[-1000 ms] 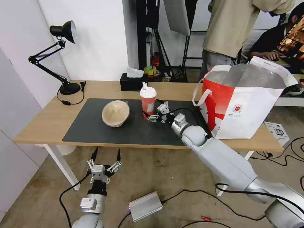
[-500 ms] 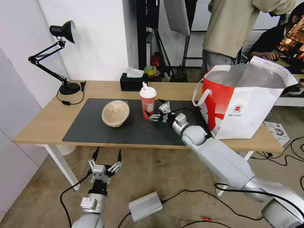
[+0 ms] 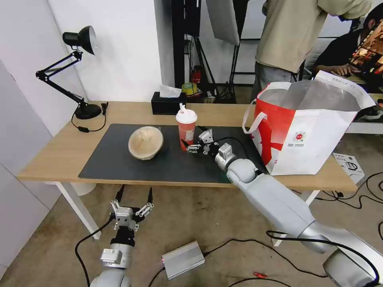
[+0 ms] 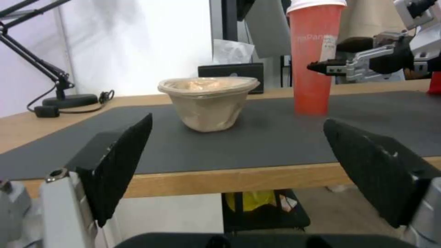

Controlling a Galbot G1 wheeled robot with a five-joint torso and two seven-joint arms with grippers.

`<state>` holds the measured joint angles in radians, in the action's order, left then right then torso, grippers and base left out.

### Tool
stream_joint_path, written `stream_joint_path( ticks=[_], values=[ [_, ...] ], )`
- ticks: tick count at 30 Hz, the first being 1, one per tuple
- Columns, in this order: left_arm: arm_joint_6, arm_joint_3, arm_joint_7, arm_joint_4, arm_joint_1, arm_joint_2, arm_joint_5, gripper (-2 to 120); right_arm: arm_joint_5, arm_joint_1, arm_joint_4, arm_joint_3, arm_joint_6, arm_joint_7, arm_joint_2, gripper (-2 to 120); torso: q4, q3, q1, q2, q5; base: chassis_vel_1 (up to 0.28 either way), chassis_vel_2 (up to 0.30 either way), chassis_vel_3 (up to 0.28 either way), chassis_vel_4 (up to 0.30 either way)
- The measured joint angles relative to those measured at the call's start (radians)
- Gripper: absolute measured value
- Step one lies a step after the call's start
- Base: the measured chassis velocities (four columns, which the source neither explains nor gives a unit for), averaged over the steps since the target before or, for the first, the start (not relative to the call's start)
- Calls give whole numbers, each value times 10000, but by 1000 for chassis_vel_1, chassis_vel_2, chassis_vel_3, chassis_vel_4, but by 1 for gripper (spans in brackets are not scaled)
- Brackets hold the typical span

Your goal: Pick up the trash from the table and place it into the takeout bag.

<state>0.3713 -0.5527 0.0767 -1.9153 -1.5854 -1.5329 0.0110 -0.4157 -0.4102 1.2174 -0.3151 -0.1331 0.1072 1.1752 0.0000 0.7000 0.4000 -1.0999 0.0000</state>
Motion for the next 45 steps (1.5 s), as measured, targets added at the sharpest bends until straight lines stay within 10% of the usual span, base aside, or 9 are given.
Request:
stream_joint_path(
  ticks=[45],
  values=[
    [156, 79, 8, 263, 72, -19, 17, 100, 604, 407, -1829, 548, -462, 189, 1261, 100, 0, 0, 0, -1, 0, 0, 0, 0, 0]
  ],
)
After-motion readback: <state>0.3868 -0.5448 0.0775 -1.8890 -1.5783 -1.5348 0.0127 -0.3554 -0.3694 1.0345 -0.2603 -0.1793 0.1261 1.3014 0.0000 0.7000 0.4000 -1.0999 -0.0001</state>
